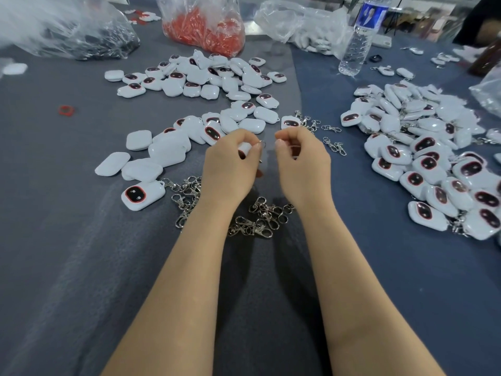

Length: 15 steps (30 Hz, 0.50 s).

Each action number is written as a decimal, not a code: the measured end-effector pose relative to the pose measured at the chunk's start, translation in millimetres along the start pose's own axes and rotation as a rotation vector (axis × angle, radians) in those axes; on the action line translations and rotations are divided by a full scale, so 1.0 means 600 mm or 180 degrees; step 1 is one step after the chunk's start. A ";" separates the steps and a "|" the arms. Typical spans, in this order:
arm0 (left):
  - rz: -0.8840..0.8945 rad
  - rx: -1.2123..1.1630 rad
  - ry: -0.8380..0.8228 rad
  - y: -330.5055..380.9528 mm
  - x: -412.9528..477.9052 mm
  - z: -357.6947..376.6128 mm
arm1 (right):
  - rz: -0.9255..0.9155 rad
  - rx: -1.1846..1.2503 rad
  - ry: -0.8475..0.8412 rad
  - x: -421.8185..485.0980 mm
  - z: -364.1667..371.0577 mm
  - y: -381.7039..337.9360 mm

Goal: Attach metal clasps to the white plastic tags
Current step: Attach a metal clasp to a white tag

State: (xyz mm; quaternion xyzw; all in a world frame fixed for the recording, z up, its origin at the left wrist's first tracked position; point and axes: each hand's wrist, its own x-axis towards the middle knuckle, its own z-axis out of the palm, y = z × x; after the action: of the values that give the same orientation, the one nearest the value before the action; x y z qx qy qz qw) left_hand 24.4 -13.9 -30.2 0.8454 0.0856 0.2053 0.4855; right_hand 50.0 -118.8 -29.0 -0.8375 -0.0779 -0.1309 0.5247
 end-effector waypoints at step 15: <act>0.0103 0.0238 -0.0024 0.002 -0.003 0.004 | -0.0608 -0.0951 -0.0006 -0.006 0.006 0.004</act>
State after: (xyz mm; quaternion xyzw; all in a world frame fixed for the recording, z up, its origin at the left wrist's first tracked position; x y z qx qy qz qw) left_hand 23.6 -17.2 -30.8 0.8651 0.0777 0.2066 0.4505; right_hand 47.9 -116.4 -33.8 -0.8951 -0.1374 -0.1894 0.3794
